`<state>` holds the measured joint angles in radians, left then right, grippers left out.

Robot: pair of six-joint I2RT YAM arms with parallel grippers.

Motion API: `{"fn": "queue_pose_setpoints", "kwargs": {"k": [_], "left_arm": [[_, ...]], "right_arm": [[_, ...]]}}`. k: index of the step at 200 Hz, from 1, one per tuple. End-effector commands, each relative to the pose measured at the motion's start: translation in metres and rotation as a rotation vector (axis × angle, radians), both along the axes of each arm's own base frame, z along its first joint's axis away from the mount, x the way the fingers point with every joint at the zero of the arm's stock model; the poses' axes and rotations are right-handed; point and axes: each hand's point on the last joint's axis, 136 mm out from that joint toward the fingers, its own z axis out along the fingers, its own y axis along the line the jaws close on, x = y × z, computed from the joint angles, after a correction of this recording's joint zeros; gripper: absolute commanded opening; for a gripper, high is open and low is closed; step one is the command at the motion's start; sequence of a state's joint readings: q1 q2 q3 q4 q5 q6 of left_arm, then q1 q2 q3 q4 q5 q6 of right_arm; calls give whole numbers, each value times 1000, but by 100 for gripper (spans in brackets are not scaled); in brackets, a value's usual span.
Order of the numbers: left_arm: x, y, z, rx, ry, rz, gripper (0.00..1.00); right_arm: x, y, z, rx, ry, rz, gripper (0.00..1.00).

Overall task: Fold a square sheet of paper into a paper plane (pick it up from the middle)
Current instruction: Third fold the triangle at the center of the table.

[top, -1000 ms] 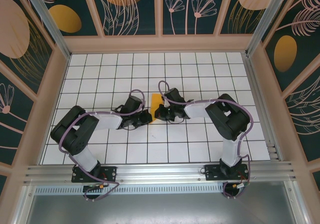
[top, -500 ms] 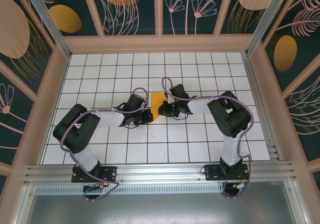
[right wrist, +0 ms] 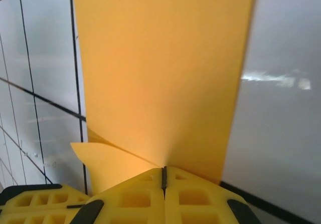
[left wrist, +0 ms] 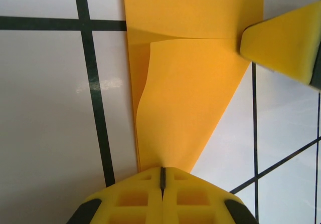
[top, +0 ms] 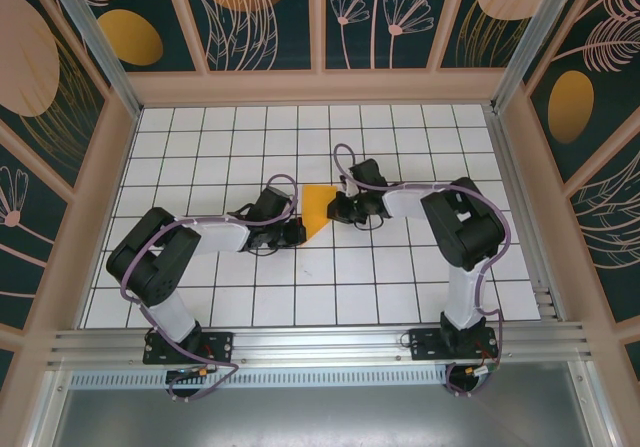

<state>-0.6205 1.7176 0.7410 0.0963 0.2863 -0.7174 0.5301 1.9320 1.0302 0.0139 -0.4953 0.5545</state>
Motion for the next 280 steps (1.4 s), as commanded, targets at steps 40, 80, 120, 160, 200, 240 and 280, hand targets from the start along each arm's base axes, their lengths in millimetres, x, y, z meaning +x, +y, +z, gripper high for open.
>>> {"fn": "queue_pose_setpoints", "kwargs": {"k": [40,80,120,160,200,240,280], "left_arm": [[-42,67,-65,323,180,50,6],[-20,42,-29,207,93,35,10],[16,9,42,7,-116,40,17],[27,-8,63,-88,-193,13,22],[34,-11,59,-66,-206,-1,24],[44,-18,51,-63,-188,2,23],[50,-12,29,-3,-156,47,19]], "right_arm": [[32,-38,-6,-135,-46,-99,2],[44,-37,40,-94,-147,-139,7],[32,-50,70,-60,-219,-197,27],[14,-56,74,-10,-227,-214,51],[3,-48,69,61,-189,-200,58],[-2,-39,60,86,-142,-193,58],[-7,-27,50,102,-78,-194,57]]}}
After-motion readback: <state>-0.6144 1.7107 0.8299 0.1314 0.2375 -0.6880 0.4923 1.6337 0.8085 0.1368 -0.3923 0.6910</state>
